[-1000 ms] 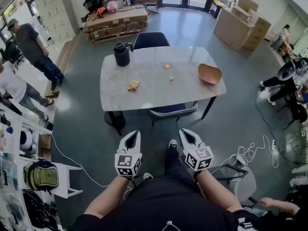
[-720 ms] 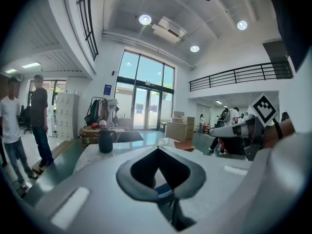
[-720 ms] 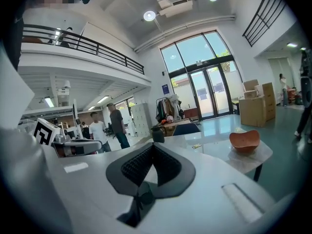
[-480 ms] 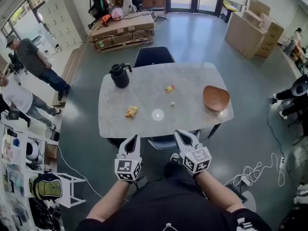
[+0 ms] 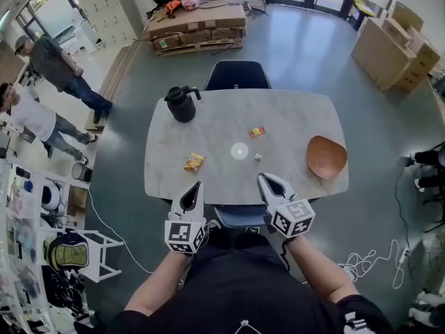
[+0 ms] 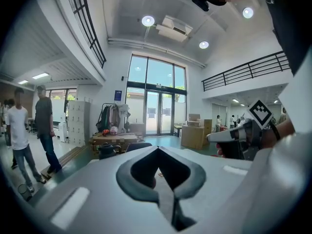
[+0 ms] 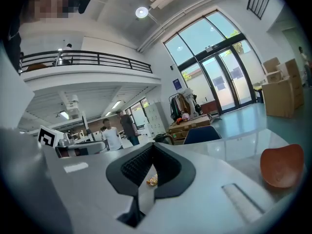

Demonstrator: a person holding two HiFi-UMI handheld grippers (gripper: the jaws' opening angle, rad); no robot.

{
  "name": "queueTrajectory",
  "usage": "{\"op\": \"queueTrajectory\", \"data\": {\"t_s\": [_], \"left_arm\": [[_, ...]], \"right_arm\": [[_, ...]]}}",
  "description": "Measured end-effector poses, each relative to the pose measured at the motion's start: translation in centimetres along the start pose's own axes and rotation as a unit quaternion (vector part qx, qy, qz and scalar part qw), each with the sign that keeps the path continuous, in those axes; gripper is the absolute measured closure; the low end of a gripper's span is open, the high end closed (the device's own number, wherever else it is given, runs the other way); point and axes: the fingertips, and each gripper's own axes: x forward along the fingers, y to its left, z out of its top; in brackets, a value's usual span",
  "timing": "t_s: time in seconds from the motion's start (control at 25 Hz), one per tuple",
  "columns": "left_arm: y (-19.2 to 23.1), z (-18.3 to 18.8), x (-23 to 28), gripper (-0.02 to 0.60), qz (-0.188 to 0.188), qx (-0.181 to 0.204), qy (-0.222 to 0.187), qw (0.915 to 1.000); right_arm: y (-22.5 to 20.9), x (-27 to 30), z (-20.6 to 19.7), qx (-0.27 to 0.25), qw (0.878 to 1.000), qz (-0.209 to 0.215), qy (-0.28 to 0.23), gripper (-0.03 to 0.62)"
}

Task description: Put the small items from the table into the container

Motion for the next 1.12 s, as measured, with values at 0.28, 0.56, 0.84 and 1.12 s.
{"op": "queueTrajectory", "data": {"t_s": [0.28, 0.56, 0.84, 1.12], "left_arm": [[3.4, 0.4, 2.1, 0.578, 0.001, 0.000, 0.003, 1.0000], [6.7, -0.6, 1.2, 0.578, 0.037, -0.024, 0.011, 0.9990], [12.4, -3.0, -2.9, 0.578, 0.103, -0.056, 0.031, 0.9926], [17.0, -6.7, -7.3, 0.578, 0.169, -0.095, 0.062, 0.9790]], "right_arm": [[0.2, 3.6, -0.5, -0.042, 0.998, -0.001, 0.037, 0.566], [0.1, 9.3, -3.6, -0.085, 0.990, 0.021, 0.115, 0.566], [3.9, 18.0, -11.4, -0.167, 0.957, 0.083, 0.223, 0.425], [5.5, 25.6, -21.6, -0.280, 0.898, 0.101, 0.325, 0.342]]}}
